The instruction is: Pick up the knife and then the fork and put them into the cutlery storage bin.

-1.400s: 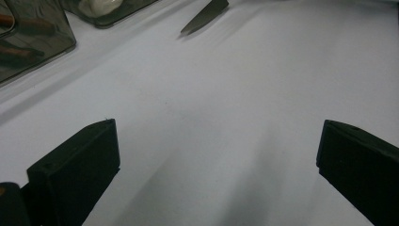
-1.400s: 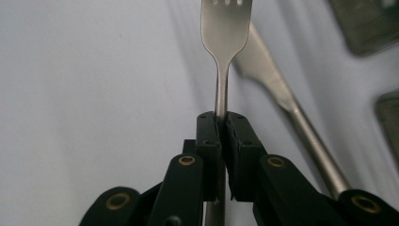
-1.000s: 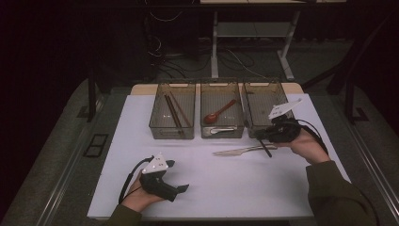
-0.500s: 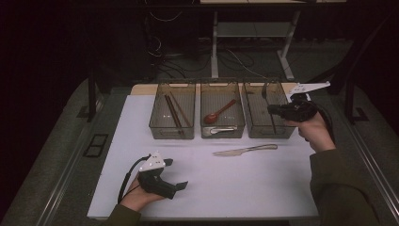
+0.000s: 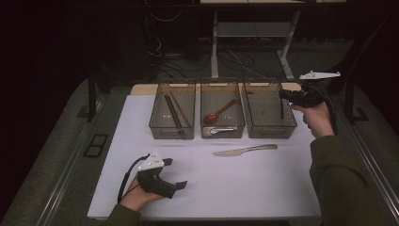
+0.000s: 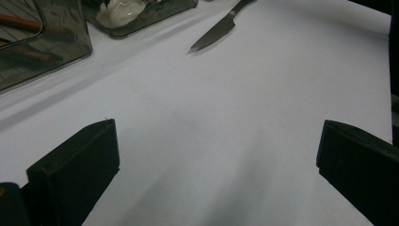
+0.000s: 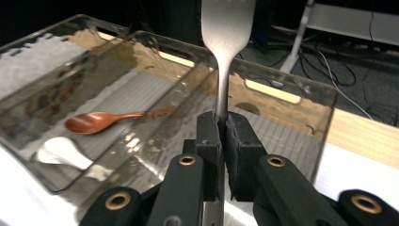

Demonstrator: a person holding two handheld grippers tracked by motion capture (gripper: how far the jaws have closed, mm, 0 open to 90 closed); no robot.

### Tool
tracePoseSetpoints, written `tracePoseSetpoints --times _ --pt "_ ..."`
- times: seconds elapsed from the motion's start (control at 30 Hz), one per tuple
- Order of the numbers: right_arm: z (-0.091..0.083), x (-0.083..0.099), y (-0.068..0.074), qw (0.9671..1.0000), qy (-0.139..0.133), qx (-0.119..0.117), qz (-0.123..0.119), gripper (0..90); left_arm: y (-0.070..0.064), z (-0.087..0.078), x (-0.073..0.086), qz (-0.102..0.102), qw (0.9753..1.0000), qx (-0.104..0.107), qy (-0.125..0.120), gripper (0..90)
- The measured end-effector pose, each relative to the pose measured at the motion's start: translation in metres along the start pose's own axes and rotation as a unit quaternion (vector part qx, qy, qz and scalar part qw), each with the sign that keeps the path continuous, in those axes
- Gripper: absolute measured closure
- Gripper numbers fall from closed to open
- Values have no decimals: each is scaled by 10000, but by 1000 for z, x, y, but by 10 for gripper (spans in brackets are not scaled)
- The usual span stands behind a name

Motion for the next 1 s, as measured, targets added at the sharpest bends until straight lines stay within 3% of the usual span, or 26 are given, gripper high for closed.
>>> tracePoseSetpoints --times 0.17,0.4,0.53,0.7,1.0 --pt "13 14 -7 9994 340 65 29 839 0 0 1 -13 10000 6 22 0" --pt "21 29 -10 9970 765 91 -108 839 -1 0 1 1 10000 27 41 0" --pt "25 39 -9 9939 1065 93 -284 839 -1 1 1 -20 10000 45 30 0" --pt "31 54 -7 9871 1518 135 -482 839 -2 2 2 1 10000 66 75 0" --pt "40 63 -1 9818 1794 78 -620 826 -3 3 4 34 9998 103 165 0"
Point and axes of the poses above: each handheld gripper's, and its own axes: z roughly forward along the jaws, x roughly out of its underside, y roughly to its left, the point moved 8 cm from there along z, roughly forward along the jaws, and after that the axes turned 10 degrees about x, right-handed, at the moved point
